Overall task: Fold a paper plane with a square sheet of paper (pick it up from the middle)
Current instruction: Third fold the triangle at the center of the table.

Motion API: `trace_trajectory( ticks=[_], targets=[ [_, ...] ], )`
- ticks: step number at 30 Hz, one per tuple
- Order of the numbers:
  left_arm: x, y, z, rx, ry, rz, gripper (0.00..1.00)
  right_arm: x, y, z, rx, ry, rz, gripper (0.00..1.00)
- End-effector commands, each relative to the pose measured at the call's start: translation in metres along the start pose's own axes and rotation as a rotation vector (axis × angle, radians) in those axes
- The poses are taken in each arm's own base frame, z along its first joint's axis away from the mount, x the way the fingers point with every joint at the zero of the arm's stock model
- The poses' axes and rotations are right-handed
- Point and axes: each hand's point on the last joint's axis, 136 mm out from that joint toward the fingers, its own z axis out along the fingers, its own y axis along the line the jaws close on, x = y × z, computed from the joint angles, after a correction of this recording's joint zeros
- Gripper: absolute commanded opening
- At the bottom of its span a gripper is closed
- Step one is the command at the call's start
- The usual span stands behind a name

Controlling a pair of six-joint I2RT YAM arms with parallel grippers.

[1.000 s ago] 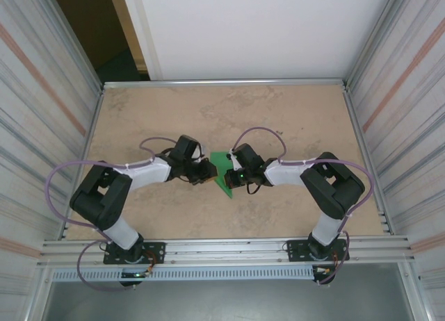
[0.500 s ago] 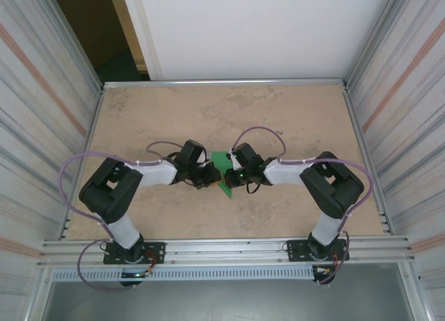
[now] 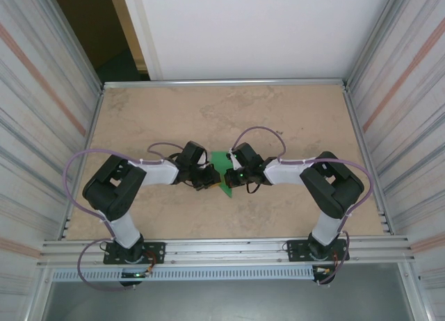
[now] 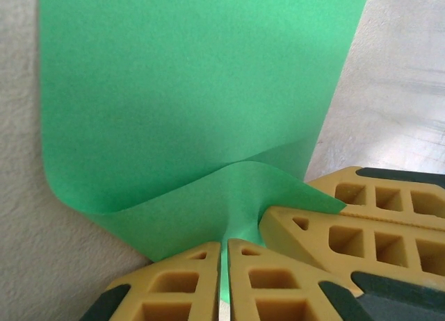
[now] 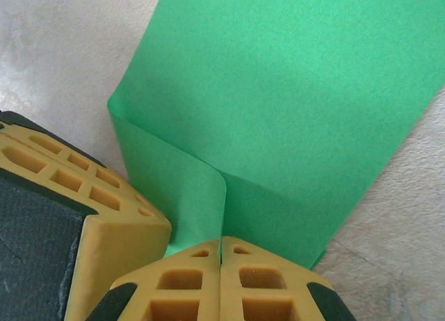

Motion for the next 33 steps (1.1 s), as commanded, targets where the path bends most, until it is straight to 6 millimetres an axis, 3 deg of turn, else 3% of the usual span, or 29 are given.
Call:
trace_trajectory(
  ticks=[1, 6, 10, 18, 26, 33],
  targets=[
    [0.003, 0.012, 0.004, -0.051, 0.014, 0.0, 0.11, 0.017, -0.016, 0.005, 0.056, 0.071, 0.044, 0.0],
    [-0.004, 0.003, -0.005, -0.021, -0.004, -0.001, 0.11, 0.019, -0.017, 0.006, 0.058, 0.073, 0.045, 0.0],
    [-0.021, -0.013, -0.023, 0.021, -0.06, 0.012, 0.12, 0.018, -0.017, 0.005, 0.057, 0.07, 0.047, 0.0],
    [-0.054, -0.015, -0.034, -0.011, -0.076, 0.034, 0.13, 0.01, -0.009, 0.0, 0.034, 0.048, 0.045, 0.0],
    [-0.086, 0.001, -0.017, -0.129, -0.038, 0.025, 0.12, 0.006, -0.006, -0.002, 0.026, 0.038, 0.044, 0.0],
    [-0.09, 0.016, 0.001, -0.199, 0.026, 0.003, 0.11, 0.002, -0.005, -0.006, 0.032, 0.026, 0.042, 0.0]
  ],
)
